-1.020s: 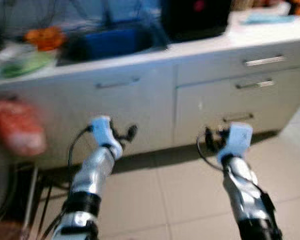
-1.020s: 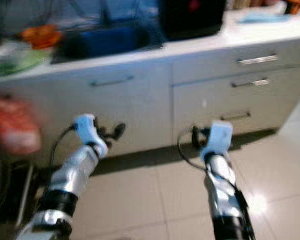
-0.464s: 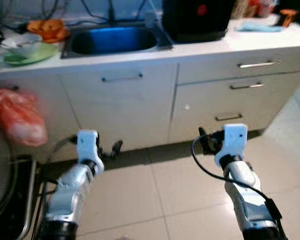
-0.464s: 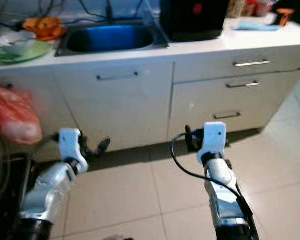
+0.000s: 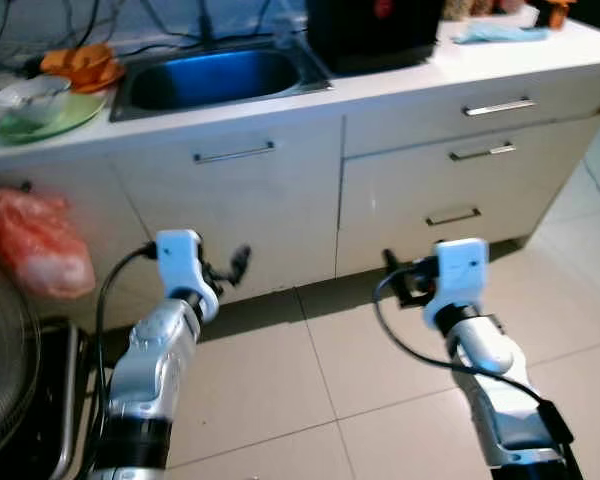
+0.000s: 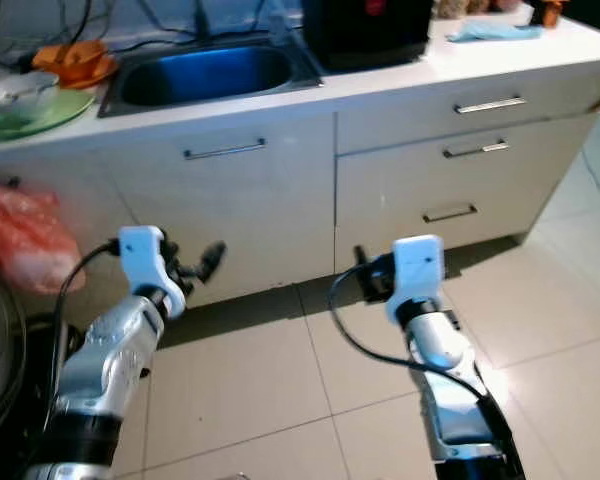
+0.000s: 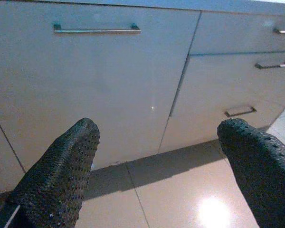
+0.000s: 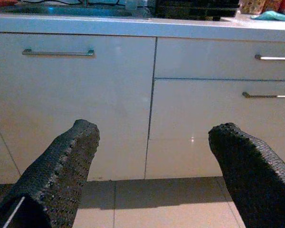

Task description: Kitchen organization

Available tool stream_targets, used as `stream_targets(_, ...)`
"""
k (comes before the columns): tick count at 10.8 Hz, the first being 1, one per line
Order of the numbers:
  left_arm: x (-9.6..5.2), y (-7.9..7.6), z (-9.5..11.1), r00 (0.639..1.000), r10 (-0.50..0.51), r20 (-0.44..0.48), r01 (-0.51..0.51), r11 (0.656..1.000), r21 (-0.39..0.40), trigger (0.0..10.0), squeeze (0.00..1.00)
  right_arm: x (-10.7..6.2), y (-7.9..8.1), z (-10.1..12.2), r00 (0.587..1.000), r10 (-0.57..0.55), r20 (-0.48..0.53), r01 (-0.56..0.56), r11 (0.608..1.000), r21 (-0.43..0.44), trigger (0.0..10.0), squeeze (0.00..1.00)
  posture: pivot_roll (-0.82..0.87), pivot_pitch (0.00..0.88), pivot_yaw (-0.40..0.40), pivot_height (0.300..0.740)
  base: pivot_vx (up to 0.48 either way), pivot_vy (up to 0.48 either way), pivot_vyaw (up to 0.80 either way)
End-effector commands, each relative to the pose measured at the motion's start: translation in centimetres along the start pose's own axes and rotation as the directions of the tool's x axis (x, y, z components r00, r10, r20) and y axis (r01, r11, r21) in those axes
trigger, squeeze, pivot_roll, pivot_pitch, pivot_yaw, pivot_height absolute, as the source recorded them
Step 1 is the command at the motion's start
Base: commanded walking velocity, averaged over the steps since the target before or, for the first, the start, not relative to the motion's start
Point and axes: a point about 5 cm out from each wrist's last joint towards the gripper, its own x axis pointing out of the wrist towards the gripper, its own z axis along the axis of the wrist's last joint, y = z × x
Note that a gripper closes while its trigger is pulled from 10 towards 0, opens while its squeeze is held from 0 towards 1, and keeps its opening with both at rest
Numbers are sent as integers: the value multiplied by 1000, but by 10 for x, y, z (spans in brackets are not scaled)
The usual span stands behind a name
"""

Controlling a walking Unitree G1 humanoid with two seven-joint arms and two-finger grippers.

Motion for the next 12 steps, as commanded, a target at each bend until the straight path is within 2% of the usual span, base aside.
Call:
stream_targets(1, 2, 3, -2, 1000, 27, -8, -28, 1000, -16, 10000, 0, 3, 3, 4, 1000, 8, 12, -8, 1000, 4, 10000, 0, -52, 0, 119, 740, 240, 0, 0)
stream_targets(3, 4, 1, -2, 1000, 19, -15, -19, 1000, -9, 10000, 0, 10, 2, 7, 999, -35, 20, 34, 998, 50, 10000, 0, -53, 0, 128, 740, 244, 0, 0)
stream_targets(6, 3, 2, -3, 999, 43, -15, -43, 999, -18, 10000, 0, 8, -4, 3, 993, -117, 14, 116, 990, 82, 10000, 0, -50, 0, 112, 740, 261, 0, 0)
stream_targets(9, 9, 1, -1, 997, 80, 11, -79, 996, -46, 10000, 0, 9, 3, 8, 998, -52, 43, 51, 998, 20, 10000, 0, -53, 0, 93, 740, 314, 0, 0)
stream_targets(12, 10, 0, -2, 996, 91, 16, -90, 994, -60, 10000, 0, 8, 10, 14, 997, 4, 83, -4, 1000, 2, 10000, 0, -51, 0, 84, 740, 399, 0, 138)
